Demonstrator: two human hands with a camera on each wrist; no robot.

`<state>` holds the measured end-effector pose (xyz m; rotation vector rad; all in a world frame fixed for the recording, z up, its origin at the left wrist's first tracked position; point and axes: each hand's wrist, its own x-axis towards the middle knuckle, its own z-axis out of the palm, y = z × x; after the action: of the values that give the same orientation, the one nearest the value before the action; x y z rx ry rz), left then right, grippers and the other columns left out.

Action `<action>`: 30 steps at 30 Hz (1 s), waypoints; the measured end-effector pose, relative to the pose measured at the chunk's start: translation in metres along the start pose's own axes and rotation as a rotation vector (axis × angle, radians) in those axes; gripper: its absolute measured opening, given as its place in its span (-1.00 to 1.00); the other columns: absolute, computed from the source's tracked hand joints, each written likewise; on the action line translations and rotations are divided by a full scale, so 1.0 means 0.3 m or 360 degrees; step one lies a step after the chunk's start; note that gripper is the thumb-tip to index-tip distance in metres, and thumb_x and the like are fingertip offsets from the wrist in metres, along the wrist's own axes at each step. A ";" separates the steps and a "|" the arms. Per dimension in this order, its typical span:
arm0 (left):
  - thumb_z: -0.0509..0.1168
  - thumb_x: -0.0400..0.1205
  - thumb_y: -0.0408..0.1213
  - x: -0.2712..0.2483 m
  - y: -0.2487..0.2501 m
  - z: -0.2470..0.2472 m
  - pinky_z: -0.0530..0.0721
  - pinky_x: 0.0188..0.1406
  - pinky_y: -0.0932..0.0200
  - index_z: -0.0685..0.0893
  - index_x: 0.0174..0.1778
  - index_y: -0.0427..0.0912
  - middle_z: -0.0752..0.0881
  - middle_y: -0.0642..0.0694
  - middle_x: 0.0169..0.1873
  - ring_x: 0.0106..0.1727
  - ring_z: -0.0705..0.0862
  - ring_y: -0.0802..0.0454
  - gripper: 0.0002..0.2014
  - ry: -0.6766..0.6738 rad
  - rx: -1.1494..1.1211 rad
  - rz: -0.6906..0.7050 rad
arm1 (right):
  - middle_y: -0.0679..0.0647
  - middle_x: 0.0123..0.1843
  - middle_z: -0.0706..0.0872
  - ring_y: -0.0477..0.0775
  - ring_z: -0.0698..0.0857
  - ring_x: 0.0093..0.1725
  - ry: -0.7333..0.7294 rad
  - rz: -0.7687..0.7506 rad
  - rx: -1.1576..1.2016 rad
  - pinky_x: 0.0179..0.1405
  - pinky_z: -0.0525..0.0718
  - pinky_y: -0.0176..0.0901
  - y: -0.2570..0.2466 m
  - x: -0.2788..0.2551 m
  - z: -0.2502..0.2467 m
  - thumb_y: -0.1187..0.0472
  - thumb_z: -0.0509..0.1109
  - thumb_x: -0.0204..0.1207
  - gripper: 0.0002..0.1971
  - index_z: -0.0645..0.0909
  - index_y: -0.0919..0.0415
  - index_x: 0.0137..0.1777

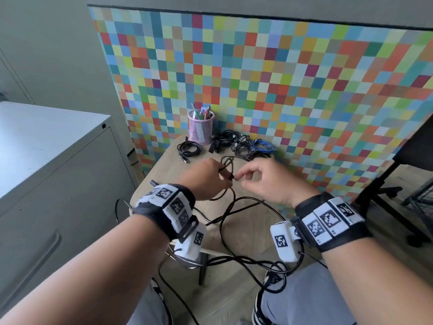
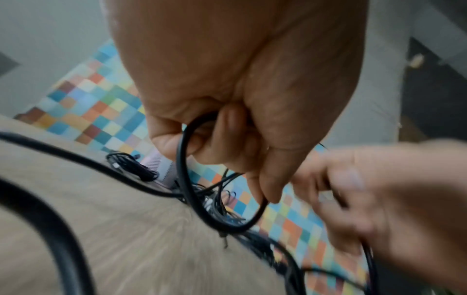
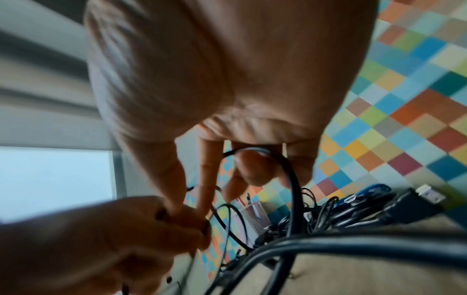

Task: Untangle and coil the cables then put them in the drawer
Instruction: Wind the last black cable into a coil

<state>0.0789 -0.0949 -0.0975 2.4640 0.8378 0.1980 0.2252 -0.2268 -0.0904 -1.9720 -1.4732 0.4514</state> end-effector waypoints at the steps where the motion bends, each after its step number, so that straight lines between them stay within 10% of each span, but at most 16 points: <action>1: 0.46 0.67 -0.10 -0.003 -0.008 -0.015 0.48 -0.39 0.21 0.75 -0.16 0.03 0.70 0.11 -0.32 -0.30 0.62 0.10 -0.89 0.0029 -0.0084 0.0015 | -0.15 0.04 0.66 -0.16 0.66 0.00 -0.0119 0.0075 -0.0176 0.02 0.57 -0.23 0.008 -0.005 -0.001 0.04 0.60 0.51 -0.74 0.78 -0.13 0.19; 6: 0.28 0.62 -0.19 -0.051 -0.030 -0.142 0.42 -0.23 0.05 0.64 -0.26 -0.23 0.55 -0.13 -0.33 -0.26 0.46 -0.06 -0.79 0.0159 -0.0721 -0.0045 | -0.10 0.27 0.47 0.02 0.60 0.20 -0.0357 0.0366 -0.0710 0.26 0.68 0.08 0.058 0.028 0.027 -0.29 0.71 0.23 -0.17 0.47 -0.21 0.50; 9: 0.21 0.55 -0.25 -0.081 -0.042 -0.217 0.44 -0.31 0.07 0.58 -0.21 -0.49 0.58 -0.24 -0.31 -0.28 0.49 -0.04 -0.71 0.0379 -0.1033 -0.0019 | -0.06 0.32 0.53 0.08 0.61 0.25 -0.0259 0.0437 -0.0713 0.25 0.67 0.04 0.084 0.067 0.043 -0.15 0.68 0.38 -0.35 0.52 -0.11 0.43; 12: 0.14 0.44 -0.31 -0.108 -0.046 -0.285 0.49 -0.30 0.07 0.53 -0.37 -0.31 0.55 -0.10 -0.43 -0.41 0.53 0.00 -0.84 0.0648 -0.1365 0.0066 | -0.03 0.19 0.69 0.08 0.65 0.11 -0.0095 0.0506 -0.0614 0.06 0.64 -0.07 0.113 0.112 0.036 -0.03 0.49 0.64 -0.80 0.65 0.01 0.16; 17: 0.08 0.45 -0.37 -0.134 -0.031 -0.332 0.41 -0.19 -0.03 0.44 -0.52 -0.08 0.42 -0.08 -0.48 -0.39 0.48 -0.11 -0.77 0.0953 -0.1642 0.0252 | 0.08 -0.30 0.56 0.13 0.56 -0.27 -0.0031 0.0646 -0.0504 -0.37 0.38 -0.12 0.129 0.160 0.000 -0.02 0.34 0.74 -0.65 0.53 0.17 -0.23; 30: 0.19 0.62 -0.25 -0.135 0.003 -0.332 0.62 -0.09 -0.09 0.58 -0.16 -0.14 0.67 -0.19 -0.20 -0.18 0.61 -0.14 -0.90 0.1004 -0.1359 0.0233 | -0.09 0.23 0.66 0.01 0.75 -0.05 -0.0200 0.0611 -0.0134 -0.12 0.65 -0.11 0.071 0.147 -0.029 -0.02 0.78 0.33 -0.53 0.72 -0.01 0.18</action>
<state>0.0174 -0.0767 -0.0110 1.6361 0.6098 1.1644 0.2601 -0.1914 -0.0938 -2.3409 -1.1997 0.6977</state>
